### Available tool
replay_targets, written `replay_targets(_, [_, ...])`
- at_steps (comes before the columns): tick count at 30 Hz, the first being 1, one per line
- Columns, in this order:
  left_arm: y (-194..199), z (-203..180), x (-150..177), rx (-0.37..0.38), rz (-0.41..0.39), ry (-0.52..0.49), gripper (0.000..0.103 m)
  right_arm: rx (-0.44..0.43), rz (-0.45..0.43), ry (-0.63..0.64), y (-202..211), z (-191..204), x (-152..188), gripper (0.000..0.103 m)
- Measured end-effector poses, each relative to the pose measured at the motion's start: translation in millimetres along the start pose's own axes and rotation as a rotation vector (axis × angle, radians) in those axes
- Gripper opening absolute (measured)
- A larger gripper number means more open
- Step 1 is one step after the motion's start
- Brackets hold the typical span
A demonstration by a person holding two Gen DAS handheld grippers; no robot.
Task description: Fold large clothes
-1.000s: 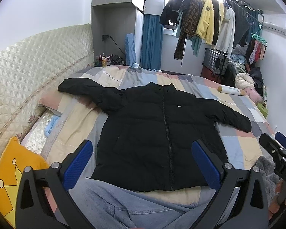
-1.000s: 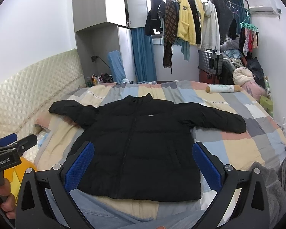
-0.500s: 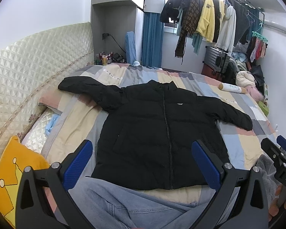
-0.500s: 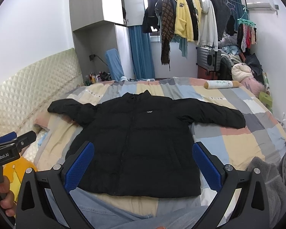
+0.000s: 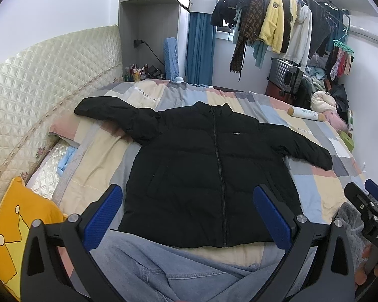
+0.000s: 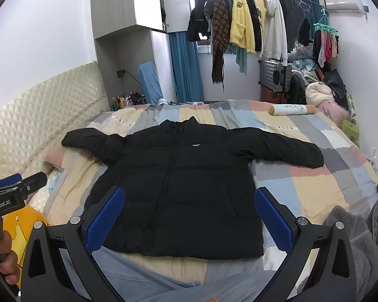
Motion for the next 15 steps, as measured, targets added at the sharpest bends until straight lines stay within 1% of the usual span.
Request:
replay_targets(8, [-0.7, 1.0, 0.4, 0.004, 0.002, 0.002, 0.103, -0.016, 0.007, -0.007, -1.2, -2.8, 3.8, 0.103])
replay_targets(15, [-1.5, -2.0, 5.4, -0.005, 0.001, 0.004, 0.103, -0.009, 0.008, -0.007, -0.3, -4.3, 2.8, 0.103])
Point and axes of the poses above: each gripper's, at about its wrist camera, not at the fingertips, and y roughly against the way its jaws point, z to its left, x to its underside, the point moved 5 cm from there along -y, roughly the way its jaws point, and after that the axes turned 2 degrees about y, right-handed, at the moved point
